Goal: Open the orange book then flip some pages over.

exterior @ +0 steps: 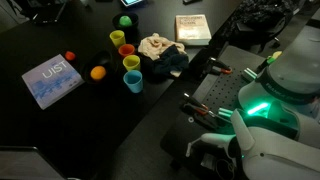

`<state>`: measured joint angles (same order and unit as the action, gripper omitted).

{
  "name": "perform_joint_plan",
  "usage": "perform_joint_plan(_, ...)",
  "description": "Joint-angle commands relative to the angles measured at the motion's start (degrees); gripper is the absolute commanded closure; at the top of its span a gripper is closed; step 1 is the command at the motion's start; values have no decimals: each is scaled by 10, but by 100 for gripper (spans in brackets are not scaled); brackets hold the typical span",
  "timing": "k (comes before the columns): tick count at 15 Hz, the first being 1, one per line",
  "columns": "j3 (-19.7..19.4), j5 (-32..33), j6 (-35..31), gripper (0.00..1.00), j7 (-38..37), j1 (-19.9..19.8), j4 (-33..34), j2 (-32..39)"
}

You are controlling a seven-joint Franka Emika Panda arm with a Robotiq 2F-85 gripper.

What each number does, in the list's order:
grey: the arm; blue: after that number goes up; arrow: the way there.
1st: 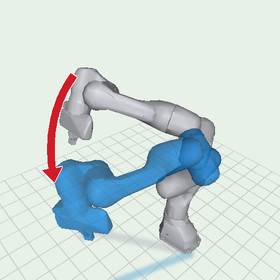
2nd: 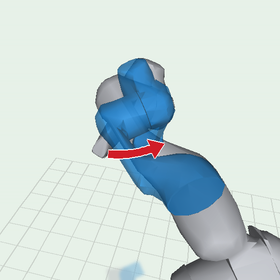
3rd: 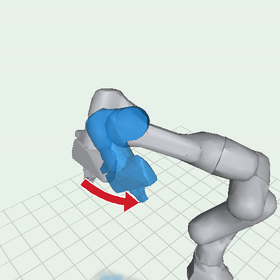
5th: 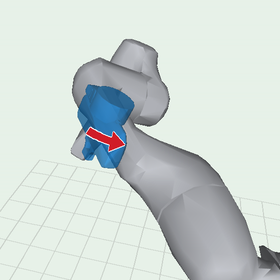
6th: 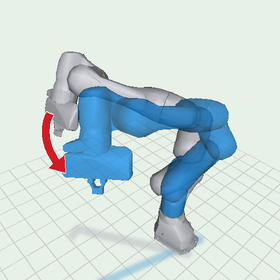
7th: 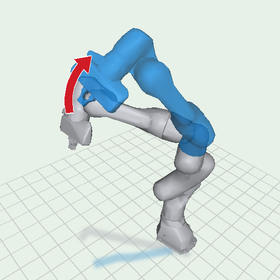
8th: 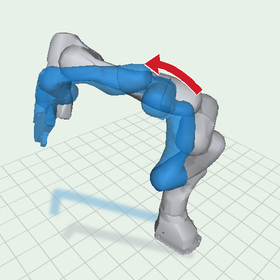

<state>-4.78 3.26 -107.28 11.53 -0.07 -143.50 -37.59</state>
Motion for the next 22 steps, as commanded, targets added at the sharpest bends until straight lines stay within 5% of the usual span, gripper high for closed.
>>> perform_joint_plan(1,0,0,1,0,0,0,4,0)
perform_joint_plan(10,6,14,-13,0,-3,-4,-1,5)
perform_joint_plan(22,-9,211,-268,0,-249,-170,-38,195)
